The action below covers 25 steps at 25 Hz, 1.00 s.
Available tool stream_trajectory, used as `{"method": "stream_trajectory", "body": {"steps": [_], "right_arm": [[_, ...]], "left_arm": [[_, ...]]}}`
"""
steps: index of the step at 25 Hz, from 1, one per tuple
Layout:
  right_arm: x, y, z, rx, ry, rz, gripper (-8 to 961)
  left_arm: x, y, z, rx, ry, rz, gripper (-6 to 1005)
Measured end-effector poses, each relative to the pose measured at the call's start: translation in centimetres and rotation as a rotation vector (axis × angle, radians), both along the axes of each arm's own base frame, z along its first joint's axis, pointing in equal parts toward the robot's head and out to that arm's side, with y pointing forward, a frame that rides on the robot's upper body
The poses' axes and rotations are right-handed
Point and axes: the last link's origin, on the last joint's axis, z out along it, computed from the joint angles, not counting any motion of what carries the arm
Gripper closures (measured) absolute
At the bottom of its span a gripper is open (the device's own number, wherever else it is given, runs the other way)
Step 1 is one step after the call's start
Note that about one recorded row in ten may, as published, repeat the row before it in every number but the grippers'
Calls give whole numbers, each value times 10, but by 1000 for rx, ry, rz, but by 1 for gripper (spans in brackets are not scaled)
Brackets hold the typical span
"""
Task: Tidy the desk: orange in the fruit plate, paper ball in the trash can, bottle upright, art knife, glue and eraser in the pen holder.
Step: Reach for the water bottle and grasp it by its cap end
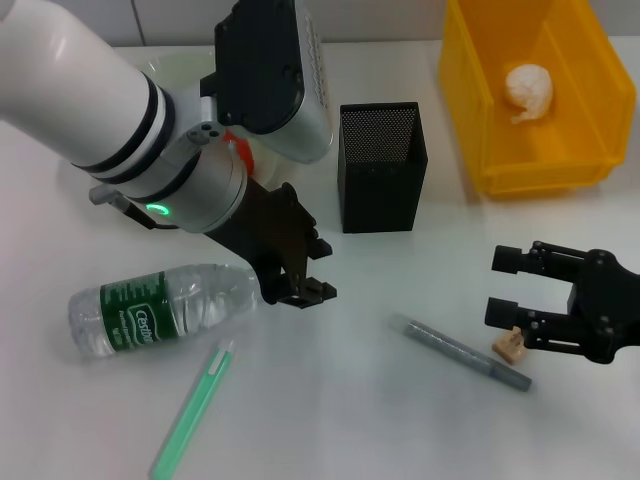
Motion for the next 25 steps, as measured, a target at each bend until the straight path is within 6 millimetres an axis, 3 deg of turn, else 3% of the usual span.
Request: {"method": "stream_trajectory", "body": {"steps": [7,11,16,25], "right_arm": [[-1,2,-1,-5,3,3,211],[-1,2,0,-3,3,5,211],[-2,3,-1,3,3,5,211],[0,3,-3,10,0,-3,210]], "left_arm": [[5,0,4,11,-15,7,453],[-2,-1,3,16,51,10,435],[-5,1,1,19,98,14,334],[-13,5,0,40,156,20,337]]}}
